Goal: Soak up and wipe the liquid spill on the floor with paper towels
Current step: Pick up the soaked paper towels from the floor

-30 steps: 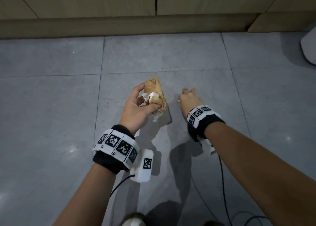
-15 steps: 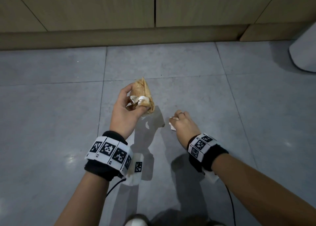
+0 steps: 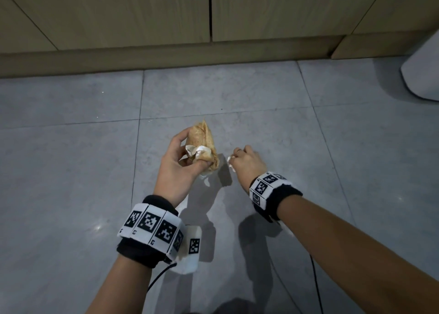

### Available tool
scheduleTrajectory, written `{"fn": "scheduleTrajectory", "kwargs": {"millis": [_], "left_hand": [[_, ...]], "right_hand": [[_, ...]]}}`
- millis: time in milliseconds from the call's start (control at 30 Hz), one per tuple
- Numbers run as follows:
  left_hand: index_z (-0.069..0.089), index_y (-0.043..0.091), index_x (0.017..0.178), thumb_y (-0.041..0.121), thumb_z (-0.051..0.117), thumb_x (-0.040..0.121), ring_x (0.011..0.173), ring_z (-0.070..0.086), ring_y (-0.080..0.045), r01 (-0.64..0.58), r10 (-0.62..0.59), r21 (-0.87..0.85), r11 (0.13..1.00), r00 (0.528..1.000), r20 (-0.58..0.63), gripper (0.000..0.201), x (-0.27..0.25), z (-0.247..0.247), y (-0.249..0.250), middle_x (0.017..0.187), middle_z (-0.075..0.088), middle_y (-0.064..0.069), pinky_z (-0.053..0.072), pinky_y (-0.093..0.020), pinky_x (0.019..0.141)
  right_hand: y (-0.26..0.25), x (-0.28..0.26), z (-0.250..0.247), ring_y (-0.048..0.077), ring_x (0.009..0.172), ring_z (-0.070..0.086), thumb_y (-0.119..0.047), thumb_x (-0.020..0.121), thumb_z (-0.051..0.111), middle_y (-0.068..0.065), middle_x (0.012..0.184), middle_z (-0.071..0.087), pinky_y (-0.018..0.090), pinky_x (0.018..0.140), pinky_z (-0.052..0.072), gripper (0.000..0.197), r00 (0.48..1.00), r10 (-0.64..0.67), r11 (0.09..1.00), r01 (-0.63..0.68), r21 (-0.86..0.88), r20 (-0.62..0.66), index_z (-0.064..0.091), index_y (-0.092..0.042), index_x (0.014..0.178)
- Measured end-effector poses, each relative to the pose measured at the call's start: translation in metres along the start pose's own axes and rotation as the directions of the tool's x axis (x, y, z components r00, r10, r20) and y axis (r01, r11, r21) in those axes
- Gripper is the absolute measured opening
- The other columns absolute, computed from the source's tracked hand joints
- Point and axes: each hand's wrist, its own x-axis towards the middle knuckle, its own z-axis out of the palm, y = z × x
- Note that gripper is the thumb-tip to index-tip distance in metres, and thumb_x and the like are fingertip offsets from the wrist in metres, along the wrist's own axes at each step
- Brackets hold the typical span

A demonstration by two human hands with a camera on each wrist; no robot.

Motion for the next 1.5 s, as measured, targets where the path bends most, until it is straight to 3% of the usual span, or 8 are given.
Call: {"fn": "scheduleTrajectory", "kwargs": {"millis": [133,233,467,867,1000,1167,1367,1500], "left_hand": [[0.046,0.037,0.105,-0.014,0.063,0.076,0.068,0.063,0.009,0.018,-0.018,-0.006,1.000,1.000,-0.005,0.062,0.003,0.000,-0.004,0.092,0.061,0.001,0.049,-0.008,0.059],[0.046,0.039,0.104,-0.014,0.063,0.076,0.070,0.064,0.008,0.039,-0.039,0.002,0.999,0.999,-0.016,0.062,0.005,0.000,-0.008,0.094,0.062,0.001,0.051,-0.010,0.061],[0.046,0.028,0.116,-0.015,0.062,0.076,0.070,0.065,0.007,0.079,-0.079,-0.008,0.997,0.997,-0.009,0.061,0.009,0.003,-0.012,0.094,0.063,0.001,0.052,-0.011,0.062],[0.047,0.030,0.115,-0.015,0.062,0.076,0.073,0.065,0.007,0.092,-0.092,-0.006,0.996,0.996,0.004,0.062,0.006,0.003,-0.013,0.095,0.063,0.002,0.053,-0.012,0.064],[0.047,0.029,0.115,-0.015,0.061,0.077,0.071,0.065,0.007,0.095,-0.094,-0.030,0.995,0.995,0.013,0.060,0.005,0.006,-0.012,0.093,0.063,0.002,0.052,-0.011,0.063],[0.047,0.026,0.118,-0.016,0.061,0.077,0.068,0.065,0.006,0.111,-0.111,-0.056,0.992,0.994,0.020,0.060,0.005,0.016,-0.012,0.094,0.063,-0.001,0.054,-0.013,0.063],[0.046,0.027,0.118,-0.015,0.061,0.077,0.078,0.063,-0.003,0.110,-0.106,-0.044,0.993,0.992,0.071,0.061,0.004,0.029,-0.013,0.093,0.063,0.003,0.055,-0.014,0.069],[0.047,0.025,0.119,-0.016,0.061,0.077,0.079,0.063,-0.006,0.109,-0.103,-0.069,0.992,0.991,0.082,0.061,0.004,0.034,-0.013,0.093,0.063,0.000,0.056,-0.016,0.069]], "right_hand": [[-0.014,-0.019,0.021,0.028,0.076,0.062,0.000,0.054,0.081,0.008,0.089,0.070,0.028,0.060,0.052,0.035,0.989,-0.131,0.990,0.127,-0.057,-0.068,0.074,-0.011,0.088],[-0.010,-0.031,0.032,0.038,0.102,0.056,0.005,0.077,0.059,0.012,0.124,0.060,0.039,0.081,0.051,0.043,0.985,-0.171,0.985,0.171,0.004,0.020,0.064,-0.010,0.118],[0.020,0.011,0.001,0.031,0.120,0.039,-0.003,0.096,0.036,0.008,0.141,0.043,0.035,0.097,0.036,0.041,0.995,0.088,0.996,-0.089,-0.016,-0.054,0.048,-0.012,0.134],[0.042,0.014,0.004,0.032,0.112,0.048,-0.002,0.092,0.046,0.011,0.124,0.053,0.034,0.090,0.046,0.034,0.980,0.181,0.982,-0.175,0.070,-0.079,0.060,-0.010,0.122],[0.065,0.001,-0.006,0.039,0.100,0.057,0.002,0.086,0.053,0.019,0.111,0.059,0.044,0.087,0.050,0.030,0.896,0.368,0.905,-0.285,0.315,-0.247,0.068,-0.007,0.111],[0.092,-0.053,0.006,0.033,0.114,0.046,-0.007,0.092,0.048,0.010,0.126,0.051,0.033,0.096,0.043,0.035,0.881,0.471,0.875,-0.463,0.141,-0.033,0.061,-0.017,0.122],[0.108,-0.040,0.007,0.036,0.107,0.053,-0.002,0.088,0.053,0.015,0.115,0.054,0.034,0.092,0.047,0.030,0.886,0.460,0.876,-0.443,0.193,-0.053,0.066,-0.010,0.113],[0.112,-0.014,-0.010,0.036,0.110,0.054,-0.002,0.089,0.052,0.018,0.123,0.055,0.035,0.096,0.043,0.033,0.906,0.355,0.929,-0.315,0.193,-0.229,0.064,-0.009,0.119]]}}
